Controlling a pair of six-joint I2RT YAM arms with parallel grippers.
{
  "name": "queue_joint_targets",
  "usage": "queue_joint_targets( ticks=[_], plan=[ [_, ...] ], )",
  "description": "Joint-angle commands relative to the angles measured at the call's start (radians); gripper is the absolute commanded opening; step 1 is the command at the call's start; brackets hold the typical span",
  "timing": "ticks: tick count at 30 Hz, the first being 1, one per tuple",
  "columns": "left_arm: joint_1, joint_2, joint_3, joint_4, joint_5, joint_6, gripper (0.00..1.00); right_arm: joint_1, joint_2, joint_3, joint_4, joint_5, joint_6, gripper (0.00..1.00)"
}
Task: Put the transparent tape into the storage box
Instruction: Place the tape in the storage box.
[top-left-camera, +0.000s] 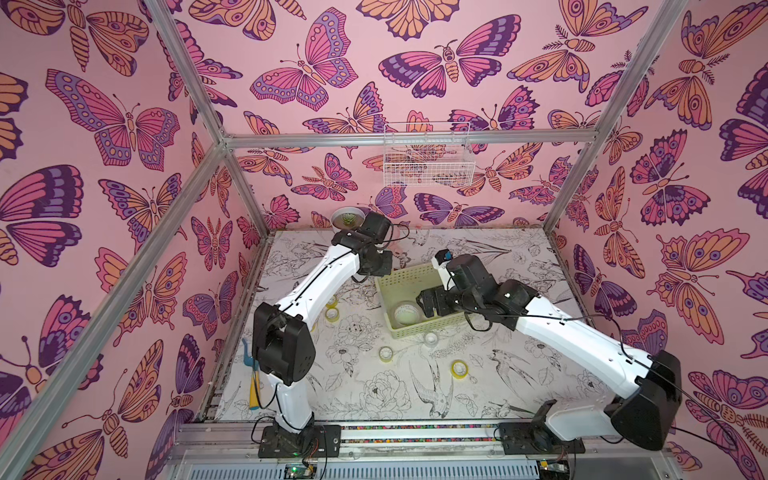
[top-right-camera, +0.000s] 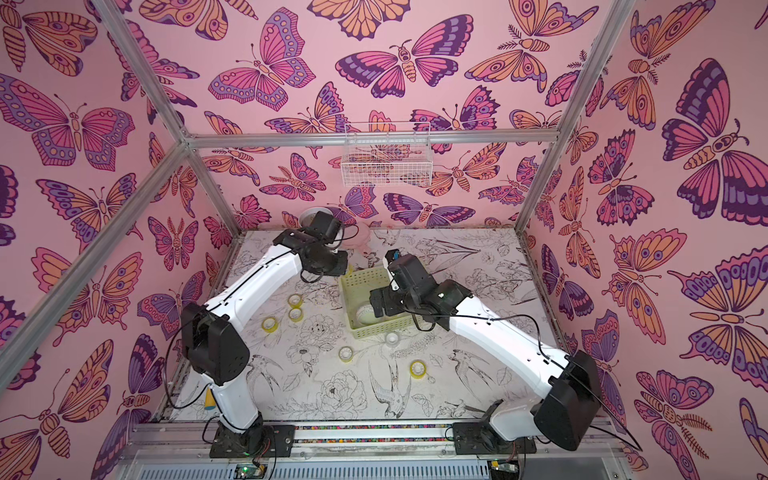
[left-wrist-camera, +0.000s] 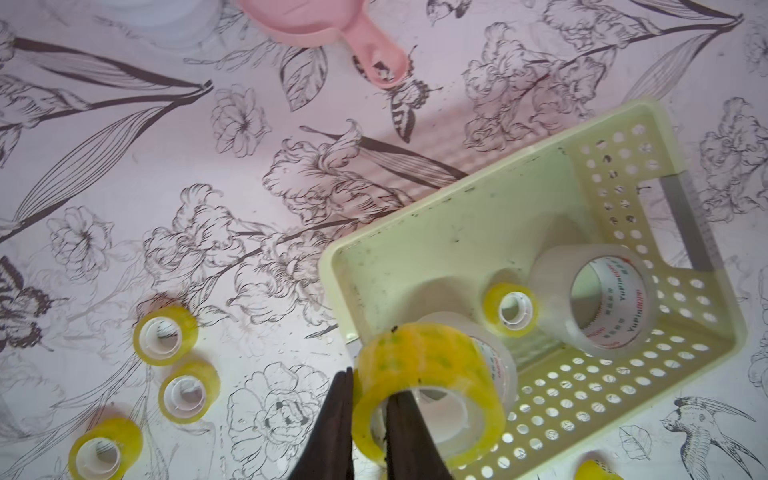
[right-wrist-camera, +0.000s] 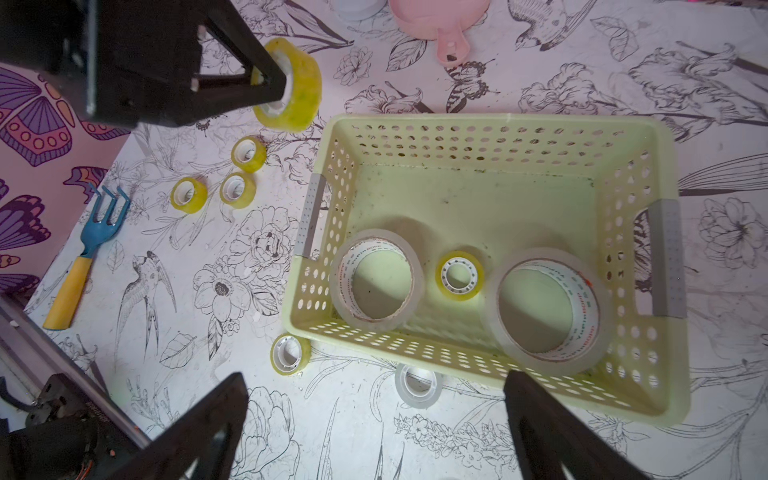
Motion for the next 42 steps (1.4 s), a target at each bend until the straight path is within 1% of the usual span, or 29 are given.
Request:
queue_joint_targets(
  ticks=[1,6,14,18,23,31,42],
  plan=[
    [-0.029,0.088,0.041,-0.051,-0.005,0.0,0.1,0.006,-0.044,-0.025,0.002,0.058,0.012,0.99],
    [-0.071,0.192,0.125,-0.051,-0.006,0.0,0.1,0.004,-0.094,-0.059,0.003,0.093,0.021,0.99],
    [-0.099,0.387,0.317,-0.051,0.037,-0.021,0.1,0.004,-0.14,-0.088,-0.036,0.124,0.034,0.99],
    [-0.109,0.457,0.377,-0.051,0.062,-0.028,0.1,0.004,-0.153,-0.094,-0.061,0.14,0.039,0.99],
    [-0.122,0.503,0.386,-0.051,0.079,-0.017,0.1,0.004,-0.166,-0.104,-0.072,0.149,0.046,0.99],
    [-0.168,0.544,0.366,-0.052,0.099,-0.002,0.12,0.004,-0.159,-0.105,-0.066,0.15,0.045,0.99],
    [-0.179,0.6,0.412,-0.048,0.075,-0.011,0.12,0.004,-0.147,-0.106,-0.054,0.131,0.051,0.99]
  ],
)
